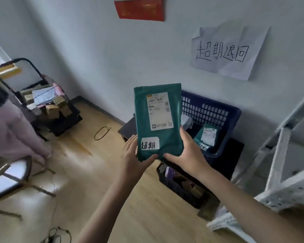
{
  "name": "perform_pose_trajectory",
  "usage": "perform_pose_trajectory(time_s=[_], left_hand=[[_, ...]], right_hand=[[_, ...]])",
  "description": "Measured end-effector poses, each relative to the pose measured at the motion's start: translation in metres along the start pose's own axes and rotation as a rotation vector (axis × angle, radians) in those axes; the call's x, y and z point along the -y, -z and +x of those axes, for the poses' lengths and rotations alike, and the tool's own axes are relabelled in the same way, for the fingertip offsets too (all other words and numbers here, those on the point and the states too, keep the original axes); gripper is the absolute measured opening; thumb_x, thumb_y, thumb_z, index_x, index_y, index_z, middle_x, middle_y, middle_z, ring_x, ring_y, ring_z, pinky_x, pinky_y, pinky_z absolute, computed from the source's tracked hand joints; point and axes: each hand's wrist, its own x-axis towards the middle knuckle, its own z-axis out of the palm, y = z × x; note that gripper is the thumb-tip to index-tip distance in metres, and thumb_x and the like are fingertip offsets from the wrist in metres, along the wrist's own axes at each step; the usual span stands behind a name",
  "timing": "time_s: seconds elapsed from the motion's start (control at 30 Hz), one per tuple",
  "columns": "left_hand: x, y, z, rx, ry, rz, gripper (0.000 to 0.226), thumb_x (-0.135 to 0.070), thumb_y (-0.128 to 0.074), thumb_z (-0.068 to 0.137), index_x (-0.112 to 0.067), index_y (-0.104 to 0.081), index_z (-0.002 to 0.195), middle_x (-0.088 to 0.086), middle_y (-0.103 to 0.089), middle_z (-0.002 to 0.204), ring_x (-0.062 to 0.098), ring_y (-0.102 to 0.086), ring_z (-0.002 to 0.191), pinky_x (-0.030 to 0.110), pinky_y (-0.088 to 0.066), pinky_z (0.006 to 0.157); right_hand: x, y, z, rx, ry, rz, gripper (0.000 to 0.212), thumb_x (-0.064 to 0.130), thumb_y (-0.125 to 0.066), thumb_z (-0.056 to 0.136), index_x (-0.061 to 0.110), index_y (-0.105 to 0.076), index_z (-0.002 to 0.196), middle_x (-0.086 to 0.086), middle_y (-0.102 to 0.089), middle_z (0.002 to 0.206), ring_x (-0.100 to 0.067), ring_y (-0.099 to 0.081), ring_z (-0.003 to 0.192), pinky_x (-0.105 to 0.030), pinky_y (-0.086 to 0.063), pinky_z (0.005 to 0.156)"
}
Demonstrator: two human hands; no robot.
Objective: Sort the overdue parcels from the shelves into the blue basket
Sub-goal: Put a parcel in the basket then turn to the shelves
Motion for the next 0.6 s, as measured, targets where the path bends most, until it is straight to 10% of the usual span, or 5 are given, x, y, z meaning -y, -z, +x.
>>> perform_pose_trajectory(time_s=[0.33,0.6], left_hand=[[0.026,-0.103,0.161,0.38,-0.192,0.054,0.075,-0.044,-0.084,0.077,-0.016,-0.052,0.139,-0.018,-0.045,0.13,-0.002,-0.033,0.128,0.027,-0.032,0.116],[0.051,-0.161,0.218,0.664,-0.256,0.159,0.074,-0.048,-0.083,0.076,-0.013,-0.054,0.135,0.0,-0.056,0.136,0.021,-0.041,0.137,0.037,-0.037,0.116]], right_hand=[[-0.084,0.03,0.092,-0.292,-0.214,-0.08,0.091,0.028,-0.091,0.073,0.038,-0.038,0.146,0.019,-0.054,0.136,0.005,-0.053,0.121,-0.011,-0.046,0.094],[-0.139,0.034,0.11,-0.338,-0.453,-0.158,0.096,0.042,-0.09,0.07,0.035,-0.034,0.148,0.015,-0.058,0.135,-0.003,-0.058,0.119,-0.028,-0.053,0.096]])
